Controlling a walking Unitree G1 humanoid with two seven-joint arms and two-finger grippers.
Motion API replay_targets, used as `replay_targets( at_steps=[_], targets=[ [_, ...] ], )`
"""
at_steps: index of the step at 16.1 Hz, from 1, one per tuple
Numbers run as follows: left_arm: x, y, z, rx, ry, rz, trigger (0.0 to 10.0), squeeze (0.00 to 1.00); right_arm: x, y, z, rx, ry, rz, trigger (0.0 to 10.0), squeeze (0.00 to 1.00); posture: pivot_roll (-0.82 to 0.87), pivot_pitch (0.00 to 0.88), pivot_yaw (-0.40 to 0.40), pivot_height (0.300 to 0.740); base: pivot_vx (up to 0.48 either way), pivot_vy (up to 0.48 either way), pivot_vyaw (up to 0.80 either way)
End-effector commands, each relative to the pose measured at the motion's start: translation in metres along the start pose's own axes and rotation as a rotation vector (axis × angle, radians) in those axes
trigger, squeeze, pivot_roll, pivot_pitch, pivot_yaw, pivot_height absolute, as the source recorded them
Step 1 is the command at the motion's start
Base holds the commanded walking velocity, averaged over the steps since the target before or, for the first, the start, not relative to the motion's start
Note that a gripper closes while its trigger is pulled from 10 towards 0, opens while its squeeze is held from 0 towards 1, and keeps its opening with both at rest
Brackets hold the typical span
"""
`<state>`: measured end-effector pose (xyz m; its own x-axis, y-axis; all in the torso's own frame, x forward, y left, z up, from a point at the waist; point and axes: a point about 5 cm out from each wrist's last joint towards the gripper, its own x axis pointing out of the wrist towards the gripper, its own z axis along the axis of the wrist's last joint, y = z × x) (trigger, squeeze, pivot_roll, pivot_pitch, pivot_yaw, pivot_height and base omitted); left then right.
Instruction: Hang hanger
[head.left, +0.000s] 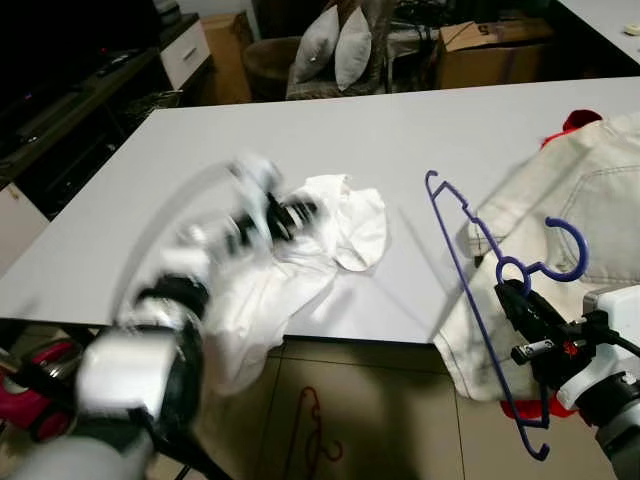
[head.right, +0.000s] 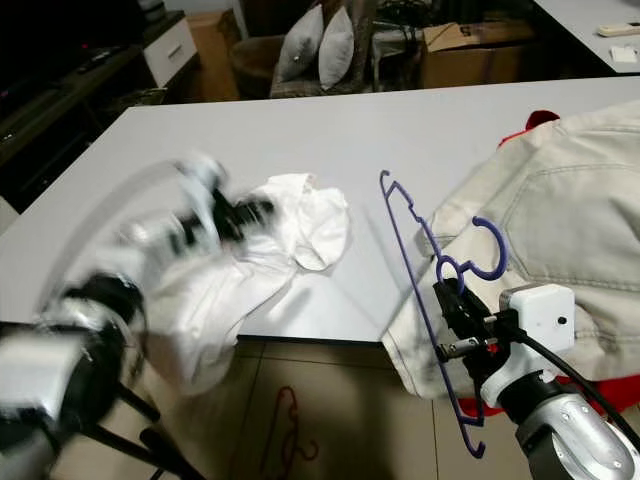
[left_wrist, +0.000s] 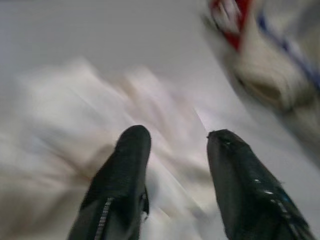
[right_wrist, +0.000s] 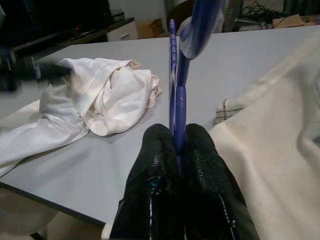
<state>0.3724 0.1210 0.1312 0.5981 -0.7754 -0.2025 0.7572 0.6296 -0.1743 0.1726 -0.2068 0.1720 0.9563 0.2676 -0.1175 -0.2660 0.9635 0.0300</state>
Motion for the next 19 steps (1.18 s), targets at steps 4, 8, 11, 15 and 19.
replay_targets(
  at_steps=[4,8,11,15,19],
  targets=[
    [0.002,-0.007,-0.038,0.108,0.116,0.161,10.0,1.00,0.003,0.012,0.002,0.002,-0.018,0.038,10.0,0.00,-0.09,0.031,0.181,0.740,0.000,0.000,0.00],
    [0.009,-0.008,-0.046,-0.028,0.057,0.370,10.0,0.35,0.005,0.019,0.001,0.009,-0.012,0.060,10.0,0.00,-0.10,0.036,0.182,0.740,0.000,0.000,0.00],
    [0.017,-0.019,-0.051,-0.145,0.028,0.354,10.0,0.00,0.003,0.020,0.000,0.009,-0.006,0.063,10.0,0.00,-0.11,0.034,0.185,0.740,0.000,0.000,0.00],
    [0.013,-0.014,-0.062,-0.113,0.131,0.490,4.1,0.00,0.003,0.019,0.000,0.003,-0.007,0.063,10.0,0.00,-0.11,0.034,0.185,0.740,0.000,0.000,0.00],
    [0.009,-0.010,-0.065,-0.111,0.155,0.564,0.0,0.00,0.003,0.018,0.001,-0.001,-0.010,0.065,10.0,0.00,-0.11,0.022,0.183,0.740,0.000,0.000,0.00]
  ],
)
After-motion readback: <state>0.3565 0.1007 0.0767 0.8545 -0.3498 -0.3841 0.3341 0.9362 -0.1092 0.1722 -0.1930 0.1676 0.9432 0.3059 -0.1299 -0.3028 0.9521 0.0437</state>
